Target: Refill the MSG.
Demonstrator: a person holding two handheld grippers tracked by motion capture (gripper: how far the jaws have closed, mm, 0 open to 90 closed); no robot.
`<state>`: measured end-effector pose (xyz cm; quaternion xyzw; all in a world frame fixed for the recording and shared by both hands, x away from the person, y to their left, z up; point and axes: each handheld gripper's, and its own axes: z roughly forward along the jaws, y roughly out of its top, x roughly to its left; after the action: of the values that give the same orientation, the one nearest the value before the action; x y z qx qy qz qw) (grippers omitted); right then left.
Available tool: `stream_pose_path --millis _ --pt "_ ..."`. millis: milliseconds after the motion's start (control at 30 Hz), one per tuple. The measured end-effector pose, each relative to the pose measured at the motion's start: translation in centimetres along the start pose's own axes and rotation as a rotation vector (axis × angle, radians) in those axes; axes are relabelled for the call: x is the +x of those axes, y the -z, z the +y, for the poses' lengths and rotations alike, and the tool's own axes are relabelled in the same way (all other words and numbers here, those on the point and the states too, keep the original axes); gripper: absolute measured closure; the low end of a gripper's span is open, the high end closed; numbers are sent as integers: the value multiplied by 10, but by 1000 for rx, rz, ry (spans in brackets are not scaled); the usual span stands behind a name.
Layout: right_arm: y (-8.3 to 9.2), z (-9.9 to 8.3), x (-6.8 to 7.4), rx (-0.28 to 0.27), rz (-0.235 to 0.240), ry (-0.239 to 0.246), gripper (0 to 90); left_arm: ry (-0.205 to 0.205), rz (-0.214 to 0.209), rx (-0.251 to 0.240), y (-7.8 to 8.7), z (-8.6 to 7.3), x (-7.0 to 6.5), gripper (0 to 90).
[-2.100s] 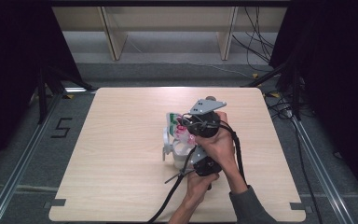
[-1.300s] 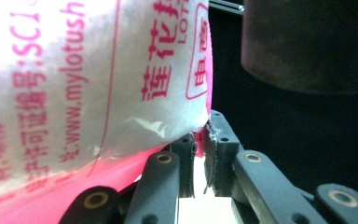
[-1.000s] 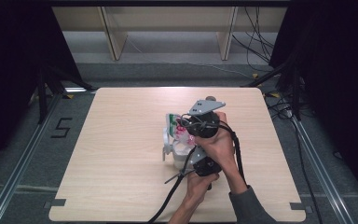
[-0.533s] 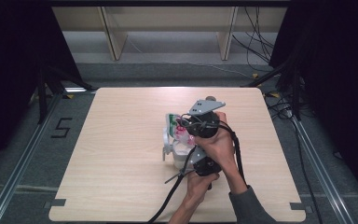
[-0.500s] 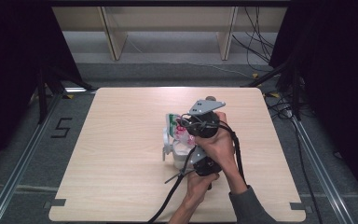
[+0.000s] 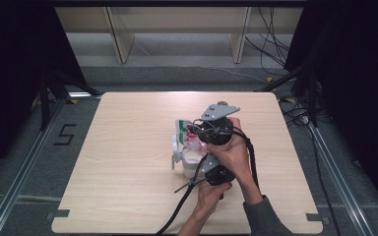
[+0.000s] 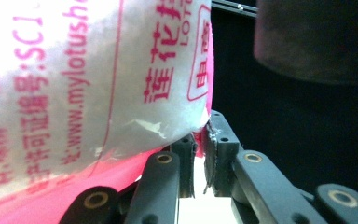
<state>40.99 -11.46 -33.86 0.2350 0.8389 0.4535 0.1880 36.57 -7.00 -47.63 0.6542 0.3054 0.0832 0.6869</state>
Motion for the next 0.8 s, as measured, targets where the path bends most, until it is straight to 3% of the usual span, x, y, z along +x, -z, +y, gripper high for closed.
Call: stream_pose_path --millis 33,100,133,167,200,233,267,400,433,733,800 --pt "0 0 0 1 1 -2 900 14 -3 -12 0 0 -1 826" --pt "-1 0 0 -6 3 -6 900 97 -8 -84 -4 0 -8 826" --pt "0 0 0 -8 -2 0 900 92 -8 -77 -4 0 -7 826" --pt "0 0 0 -9 -1 -7 900 -19 10 16 1 0 1 826" --pt "0 0 0 -6 2 -11 900 -13 56 9 3 0 0 827" --pt "1 0 -1 0 9 -5 900 12 58 -16 2 0 -1 826" --pt "1 0 -1 -1 9 -5 900 -25 60 19 4 0 1 826" --pt "1 0 -1 -6 7 -10 900 -36 53 23 3 -1 1 826" --pt "2 -1 -1 -8 0 -29 900 -36 53 23 3 -1 1 826" --pt "3 0 -3 -11 2 -10 900 -34 53 24 3 -2 1 826" --pt "3 -1 -2 -9 2 -30 900 -35 54 23 3 -3 1 826"
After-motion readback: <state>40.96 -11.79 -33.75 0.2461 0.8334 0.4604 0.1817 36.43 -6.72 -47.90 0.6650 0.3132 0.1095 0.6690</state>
